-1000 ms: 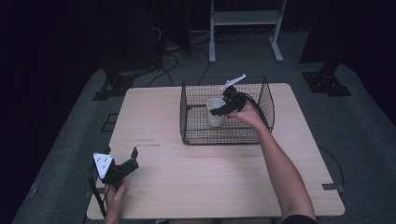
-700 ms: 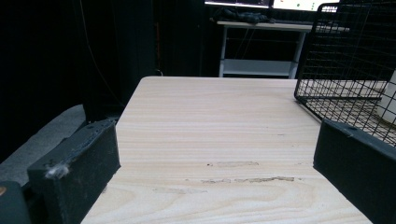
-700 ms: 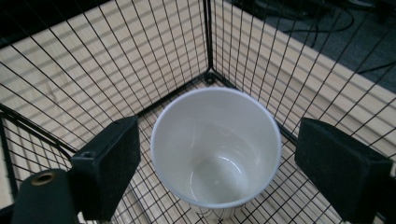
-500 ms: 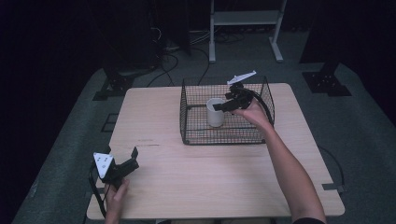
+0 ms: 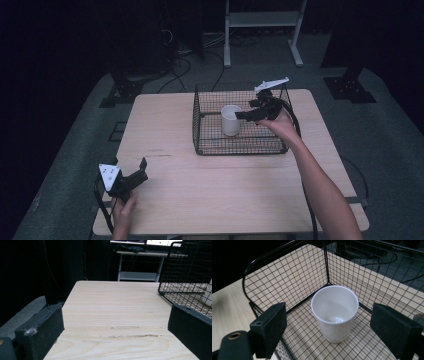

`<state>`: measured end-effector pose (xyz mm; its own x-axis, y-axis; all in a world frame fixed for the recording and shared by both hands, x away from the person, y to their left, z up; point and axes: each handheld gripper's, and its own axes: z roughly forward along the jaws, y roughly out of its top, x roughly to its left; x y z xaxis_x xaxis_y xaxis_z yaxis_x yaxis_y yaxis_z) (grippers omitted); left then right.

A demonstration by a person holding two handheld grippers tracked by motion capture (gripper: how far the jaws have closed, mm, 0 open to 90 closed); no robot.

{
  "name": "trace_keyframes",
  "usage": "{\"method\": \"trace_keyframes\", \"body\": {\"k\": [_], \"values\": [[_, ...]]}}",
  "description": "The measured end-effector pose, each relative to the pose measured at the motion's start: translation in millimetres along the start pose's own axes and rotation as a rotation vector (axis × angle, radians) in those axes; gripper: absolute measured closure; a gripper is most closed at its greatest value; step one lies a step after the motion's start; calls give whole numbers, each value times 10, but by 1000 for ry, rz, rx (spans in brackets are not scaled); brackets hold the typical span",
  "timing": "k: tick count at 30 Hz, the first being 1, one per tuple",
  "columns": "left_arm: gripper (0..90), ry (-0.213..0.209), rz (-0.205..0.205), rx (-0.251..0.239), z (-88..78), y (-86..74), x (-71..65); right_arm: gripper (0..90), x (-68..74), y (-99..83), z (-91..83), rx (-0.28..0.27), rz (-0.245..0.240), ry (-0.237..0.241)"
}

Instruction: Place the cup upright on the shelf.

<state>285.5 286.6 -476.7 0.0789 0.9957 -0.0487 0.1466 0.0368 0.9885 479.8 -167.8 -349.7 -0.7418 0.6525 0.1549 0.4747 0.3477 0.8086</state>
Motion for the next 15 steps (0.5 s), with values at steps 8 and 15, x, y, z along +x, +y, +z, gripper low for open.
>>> {"method": "trace_keyframes", "body": {"k": [8,15], "values": [[0,0,1,-2,-2,-1,-3,133,62,-113,-151,-5,-7,-3],[0,-1,7,0,-1,-1,-8,133,61,-159,-221,14,-6,-6]]}}
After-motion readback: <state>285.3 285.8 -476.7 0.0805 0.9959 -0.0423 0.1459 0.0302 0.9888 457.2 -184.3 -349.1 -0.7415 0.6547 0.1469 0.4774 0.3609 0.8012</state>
